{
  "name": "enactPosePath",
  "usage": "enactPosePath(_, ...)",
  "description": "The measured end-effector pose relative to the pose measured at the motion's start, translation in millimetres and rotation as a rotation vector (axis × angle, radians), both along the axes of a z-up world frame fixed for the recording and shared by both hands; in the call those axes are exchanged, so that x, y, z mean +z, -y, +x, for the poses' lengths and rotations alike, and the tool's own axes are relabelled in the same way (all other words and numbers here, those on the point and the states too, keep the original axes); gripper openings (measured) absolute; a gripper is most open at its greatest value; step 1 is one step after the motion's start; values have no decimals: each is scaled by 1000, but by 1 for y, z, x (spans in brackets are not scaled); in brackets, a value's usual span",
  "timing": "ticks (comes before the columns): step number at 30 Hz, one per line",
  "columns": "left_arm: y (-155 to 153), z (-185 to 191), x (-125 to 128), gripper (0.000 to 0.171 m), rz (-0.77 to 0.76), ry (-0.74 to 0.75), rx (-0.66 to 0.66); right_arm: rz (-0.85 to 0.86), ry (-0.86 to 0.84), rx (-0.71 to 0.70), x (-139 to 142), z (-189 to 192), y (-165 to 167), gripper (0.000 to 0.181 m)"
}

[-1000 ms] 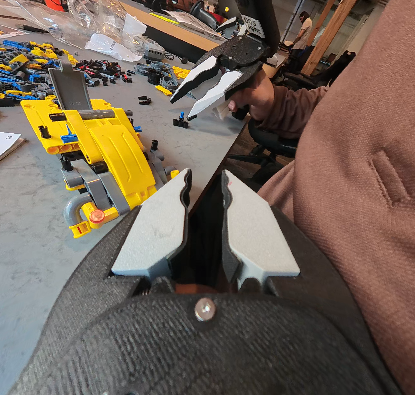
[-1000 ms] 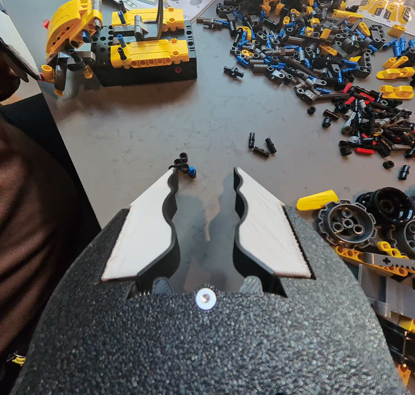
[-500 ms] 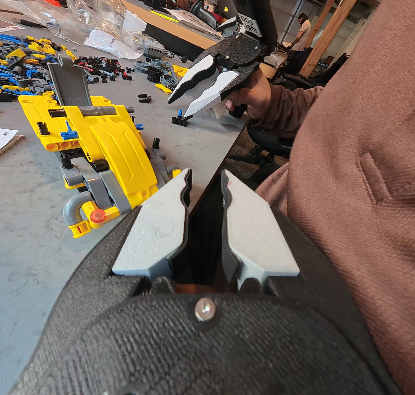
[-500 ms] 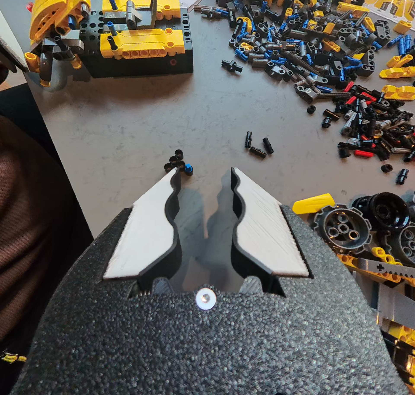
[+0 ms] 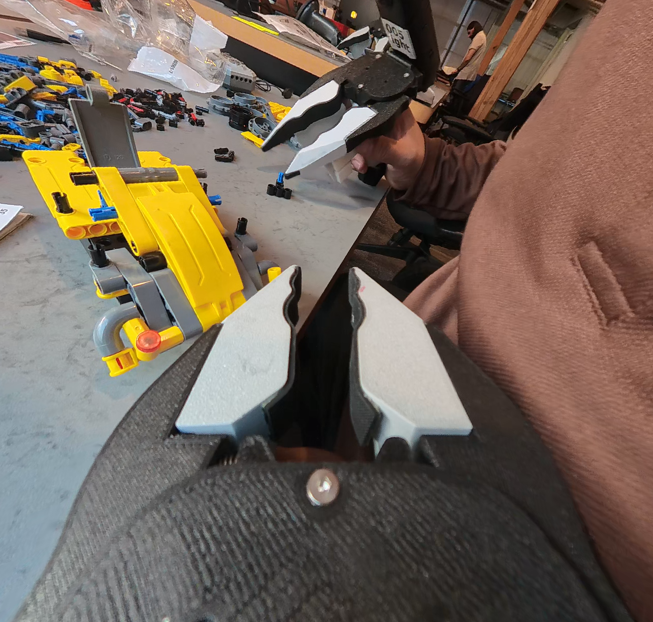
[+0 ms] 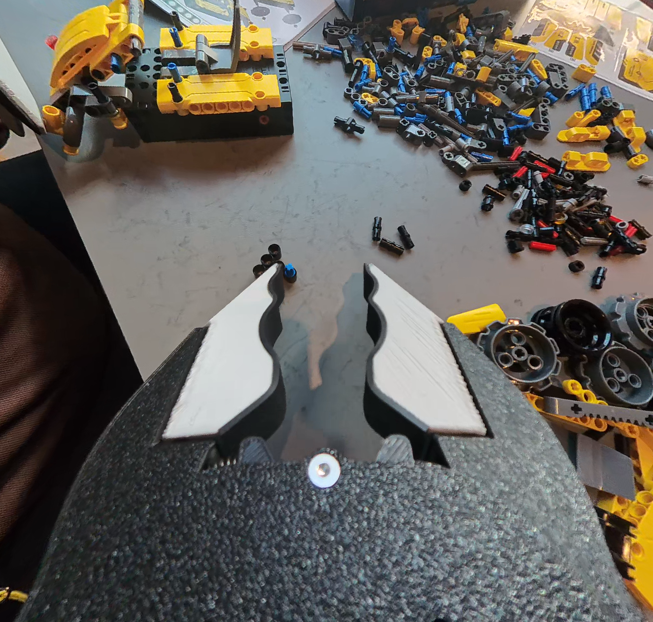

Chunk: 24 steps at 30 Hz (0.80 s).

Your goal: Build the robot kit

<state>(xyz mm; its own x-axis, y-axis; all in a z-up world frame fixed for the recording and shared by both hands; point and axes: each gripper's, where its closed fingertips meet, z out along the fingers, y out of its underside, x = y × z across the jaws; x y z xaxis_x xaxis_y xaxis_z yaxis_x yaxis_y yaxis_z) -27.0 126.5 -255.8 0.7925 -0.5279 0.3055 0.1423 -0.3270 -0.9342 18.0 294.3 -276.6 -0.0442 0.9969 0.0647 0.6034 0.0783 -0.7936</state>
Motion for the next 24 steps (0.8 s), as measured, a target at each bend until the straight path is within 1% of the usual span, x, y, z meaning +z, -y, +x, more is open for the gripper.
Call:
enactPosePath(5, 2, 3, 0, 24, 11, -39, -3, 19, -65, -38, 11, 2, -4, 43)
enactPosePath(10, 4, 9, -3, 24, 24, -101, -12, -26, -133, -56, 23, 7, 0, 43)
enactPosePath(14, 5, 14, -5, 25, 28, -134, -19, -27, -142, -72, 25, 16, 4, 42)
enactPosePath(22, 6, 21, -11, 26, 40, -210, -33, -13, -142, -177, 25, 31, -13, 42)
enactPosePath(23, 6, 22, -11, 26, 41, -216, -36, 4, -146, -196, 26, 32, -16, 38)
enactPosePath(24, 6, 22, -11, 26, 44, -220, -39, 31, -174, -209, 30, 33, -18, 31)
